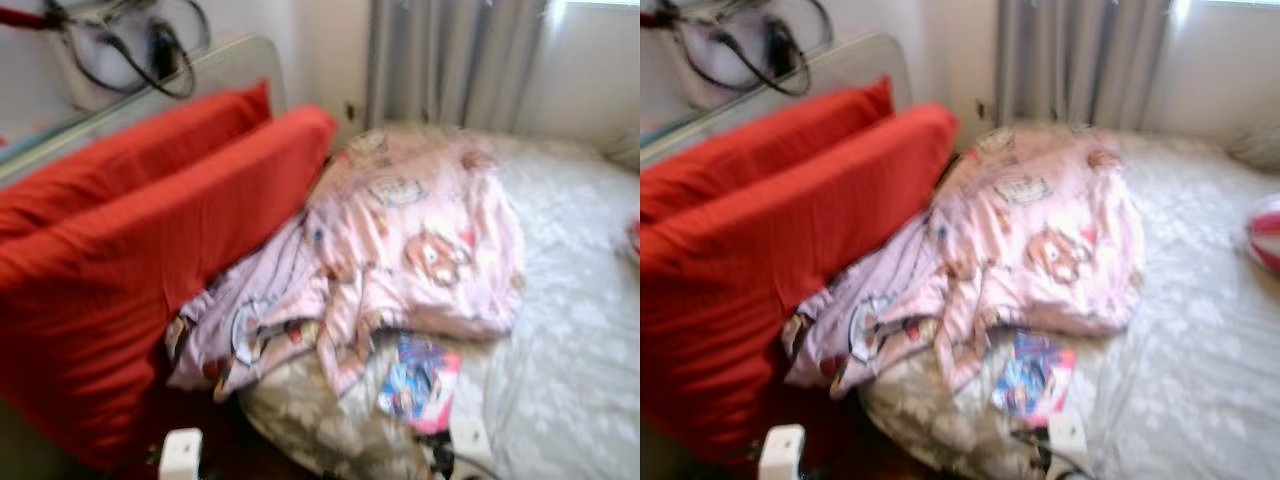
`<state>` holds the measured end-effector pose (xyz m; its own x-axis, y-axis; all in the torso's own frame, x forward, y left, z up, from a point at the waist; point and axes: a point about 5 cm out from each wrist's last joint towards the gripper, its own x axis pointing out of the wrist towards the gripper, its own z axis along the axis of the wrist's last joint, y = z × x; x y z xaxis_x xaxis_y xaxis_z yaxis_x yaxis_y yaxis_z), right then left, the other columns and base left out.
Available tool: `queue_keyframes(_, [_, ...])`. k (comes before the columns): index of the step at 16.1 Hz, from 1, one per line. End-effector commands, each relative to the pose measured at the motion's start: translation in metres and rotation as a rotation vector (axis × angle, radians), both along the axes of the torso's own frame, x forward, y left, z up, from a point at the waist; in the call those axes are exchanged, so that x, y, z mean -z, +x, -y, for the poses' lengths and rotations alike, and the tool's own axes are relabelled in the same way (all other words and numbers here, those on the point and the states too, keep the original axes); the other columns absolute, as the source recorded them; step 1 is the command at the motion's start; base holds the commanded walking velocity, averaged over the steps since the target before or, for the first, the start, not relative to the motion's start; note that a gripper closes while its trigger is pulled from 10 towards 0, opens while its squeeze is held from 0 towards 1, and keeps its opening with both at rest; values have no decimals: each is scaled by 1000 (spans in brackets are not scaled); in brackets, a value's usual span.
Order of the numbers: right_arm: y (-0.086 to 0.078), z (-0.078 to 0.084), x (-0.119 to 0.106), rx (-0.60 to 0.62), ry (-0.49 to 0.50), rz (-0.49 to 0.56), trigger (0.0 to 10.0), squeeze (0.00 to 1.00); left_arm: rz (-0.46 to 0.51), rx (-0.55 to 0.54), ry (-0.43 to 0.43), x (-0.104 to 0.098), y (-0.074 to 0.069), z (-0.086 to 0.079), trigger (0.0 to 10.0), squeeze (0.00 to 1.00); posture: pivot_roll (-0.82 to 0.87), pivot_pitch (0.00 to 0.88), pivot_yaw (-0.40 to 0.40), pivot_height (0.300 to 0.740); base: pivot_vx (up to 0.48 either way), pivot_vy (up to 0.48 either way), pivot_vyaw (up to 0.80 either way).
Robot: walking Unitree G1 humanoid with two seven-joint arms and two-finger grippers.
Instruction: Clean up the room
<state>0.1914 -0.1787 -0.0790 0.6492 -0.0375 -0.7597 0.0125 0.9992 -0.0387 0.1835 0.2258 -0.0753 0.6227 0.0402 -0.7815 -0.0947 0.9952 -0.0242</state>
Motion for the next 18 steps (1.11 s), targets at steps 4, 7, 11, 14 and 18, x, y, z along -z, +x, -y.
queue_keyframes(4, [41,-3,-27,56,50,197,10000,0,157,56,3,-17,34,18,10000,0,-18,0,17,740,0,0,0])
queue_keyframes(7, [74,3,-59,39,32,413,10000,0,394,63,-15,-52,80,33,10000,0,-16,0,11,740,0,0,0])
queue_keyframes(11, [95,8,-98,50,24,702,10000,0,800,76,2,-115,115,26,10000,0,-30,0,-1,740,0,0,0])
queue_keyframes(14, [81,5,-101,6,19,770,10000,0,911,111,-9,-127,104,38,10000,0,-8,0,-20,740,0,0,0])
queue_keyframes(18, [79,-3,-106,-35,39,806,10000,0,912,87,-33,-130,103,43,10000,0,-30,0,-19,740,0,0,0])
